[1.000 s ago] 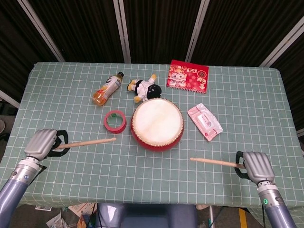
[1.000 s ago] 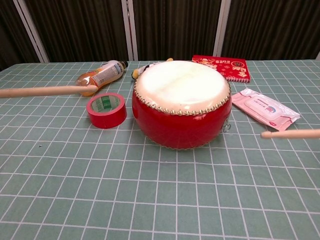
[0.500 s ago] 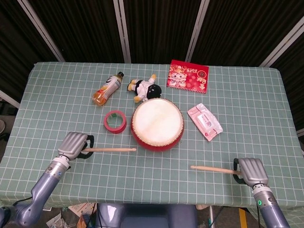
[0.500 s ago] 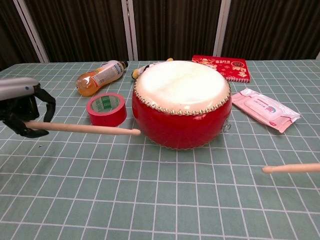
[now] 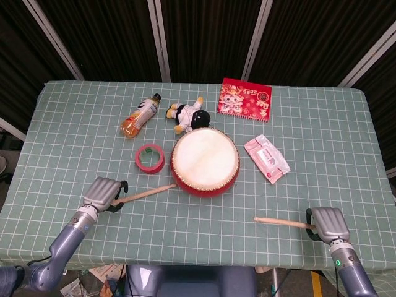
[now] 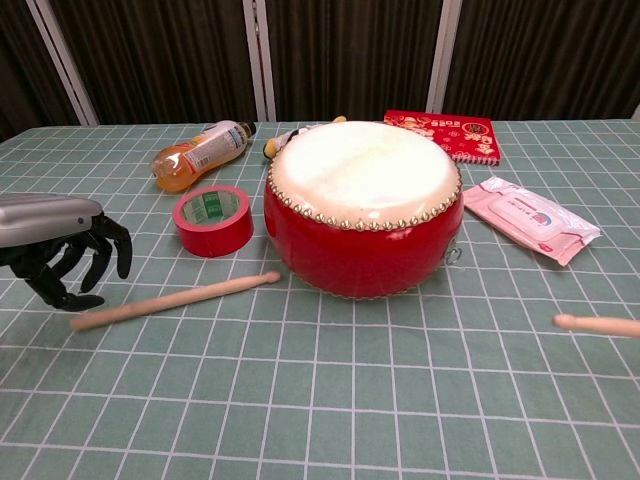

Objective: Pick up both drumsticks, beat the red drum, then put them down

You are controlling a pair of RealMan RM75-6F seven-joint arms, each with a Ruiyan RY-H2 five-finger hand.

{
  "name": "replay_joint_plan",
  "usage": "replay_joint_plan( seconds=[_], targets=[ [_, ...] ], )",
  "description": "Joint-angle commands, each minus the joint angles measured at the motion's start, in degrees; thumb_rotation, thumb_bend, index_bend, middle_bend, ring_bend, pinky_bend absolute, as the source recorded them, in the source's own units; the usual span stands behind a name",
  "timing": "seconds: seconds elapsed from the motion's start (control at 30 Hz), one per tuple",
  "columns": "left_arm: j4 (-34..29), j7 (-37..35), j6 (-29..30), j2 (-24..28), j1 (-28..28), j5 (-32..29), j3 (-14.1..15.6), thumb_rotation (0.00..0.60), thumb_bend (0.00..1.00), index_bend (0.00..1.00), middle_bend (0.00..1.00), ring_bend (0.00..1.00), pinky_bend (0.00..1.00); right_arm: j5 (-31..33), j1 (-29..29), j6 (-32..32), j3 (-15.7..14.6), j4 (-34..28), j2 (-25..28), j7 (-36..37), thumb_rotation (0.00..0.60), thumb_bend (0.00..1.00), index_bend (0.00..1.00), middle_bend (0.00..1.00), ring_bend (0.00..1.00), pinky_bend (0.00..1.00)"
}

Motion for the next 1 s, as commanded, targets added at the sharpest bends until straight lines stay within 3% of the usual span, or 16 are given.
replay_joint_plan(
  seconds=[0.03,0.27,0.67,0.8,0.87,1.0],
  targets=[
    [-1.5,0.6,0.3,1.4,-0.2,-1.3,0.5,0.6,0.21,0.31,0.41,0.5,0.59,0.4,-0.1,-0.3,0.0,0.1,-0.1,-0.9,0.6,0.61,0.52,0.65,0.64,0.48],
    [-4.2,-0.8,1.4,5.0,0.7,-1.8,1.1,0.6,0.13,0.2,0.22,0.29,0.41,1.1,-0.3,-0.3,0.1,0.0,-0.4,-2.8,0.6,0.51,0.41,0.49,0.48,0.39],
    [-6.6,-14.4,6.7,14.4,7.7,9.9,2.6,0.6,0.12,0.13,0.11,0.17,0.33,0.3,-1.2,0.6,0.8,-0.7,0.5,-2.5,0.6,0.45,0.16,0.26,0.21,0.23],
    [-5.1,-21.1,10.8,17.6,11.4,16.8,3.5,0.6,0.12,0.07,0.03,0.08,0.24,-3.5,-2.8,4.1,1.7,-1.9,2.2,0.1,0.6,0.43,0.04,0.15,0.09,0.12],
    [-3.7,-25.1,13.8,19.2,13.8,20.3,4.2,0.6,0.11,0.02,0.0,0.01,0.11,-7.3,-4.2,7.0,2.2,-2.4,3.3,3.4,0.6,0.42,0.02,0.09,0.03,0.08],
    [0.4,-32.5,19.2,21.0,18.4,26.1,5.9,0.6,0.1,0.0,0.0,0.0,0.02,-15.7,-7.8,13.4,2.2,-0.6,5.0,10.4,0.6,0.39,0.0,0.0,0.0,0.01]
  ],
)
